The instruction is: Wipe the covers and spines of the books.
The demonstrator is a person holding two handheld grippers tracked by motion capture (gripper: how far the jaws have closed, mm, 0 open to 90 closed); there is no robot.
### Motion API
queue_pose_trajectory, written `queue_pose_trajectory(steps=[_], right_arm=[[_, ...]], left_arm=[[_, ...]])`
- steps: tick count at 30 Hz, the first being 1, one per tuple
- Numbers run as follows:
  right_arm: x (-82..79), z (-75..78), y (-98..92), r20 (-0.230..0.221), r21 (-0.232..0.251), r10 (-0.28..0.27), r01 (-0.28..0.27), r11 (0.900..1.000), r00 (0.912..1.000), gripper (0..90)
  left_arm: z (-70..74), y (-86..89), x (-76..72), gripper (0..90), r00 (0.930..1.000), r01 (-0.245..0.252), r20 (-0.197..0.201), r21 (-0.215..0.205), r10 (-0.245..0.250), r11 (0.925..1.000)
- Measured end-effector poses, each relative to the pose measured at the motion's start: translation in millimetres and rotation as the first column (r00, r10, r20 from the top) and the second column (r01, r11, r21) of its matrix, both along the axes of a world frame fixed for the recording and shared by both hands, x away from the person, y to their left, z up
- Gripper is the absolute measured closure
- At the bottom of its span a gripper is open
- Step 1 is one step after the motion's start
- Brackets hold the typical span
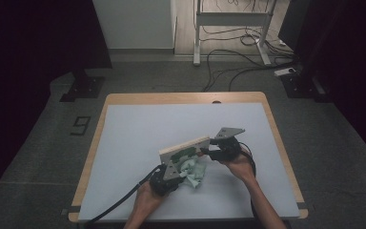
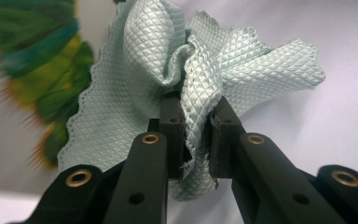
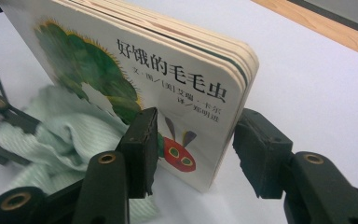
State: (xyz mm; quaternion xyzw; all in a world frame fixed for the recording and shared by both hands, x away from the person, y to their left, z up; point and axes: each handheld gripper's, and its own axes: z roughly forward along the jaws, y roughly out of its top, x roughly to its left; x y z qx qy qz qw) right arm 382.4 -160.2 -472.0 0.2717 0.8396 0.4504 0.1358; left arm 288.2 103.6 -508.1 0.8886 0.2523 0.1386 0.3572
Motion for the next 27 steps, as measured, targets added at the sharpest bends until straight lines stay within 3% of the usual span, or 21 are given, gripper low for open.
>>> queue_pose_trajectory(steps=[5,13,18,27], right_arm=[[-0.7,0.2,-0.7,-0.002,0.002,0.0,0.0,1.0,1.0,50.2],[-0.5,-0.1,-0.3,-0.005,0.005,-0.005,0.005,1.0,1.0,50.2],[-0.6,-0.1,-0.4,-0.005,0.005,-0.004,0.004,1.0,1.0,50.2],[-1.4,0.2,-0.7,-0.003,0.001,-0.005,0.005,1.0,1.0,50.4]], left_arm=[[6.3,23.2,-6.7,78.7,0.9997,-0.013,-0.022,0.013,0.014,0.9998],[12.8,62.7,-7.1,77.9,0.9963,-0.066,-0.055,-0.013,0.066,0.9977],[21.5,78.5,-7.2,77.5,0.9952,-0.091,-0.04,-0.015,0.09,0.9958],[33.2,108.8,0.6,77.5,0.9789,-0.204,-0.005,-0.043,0.204,0.978]])
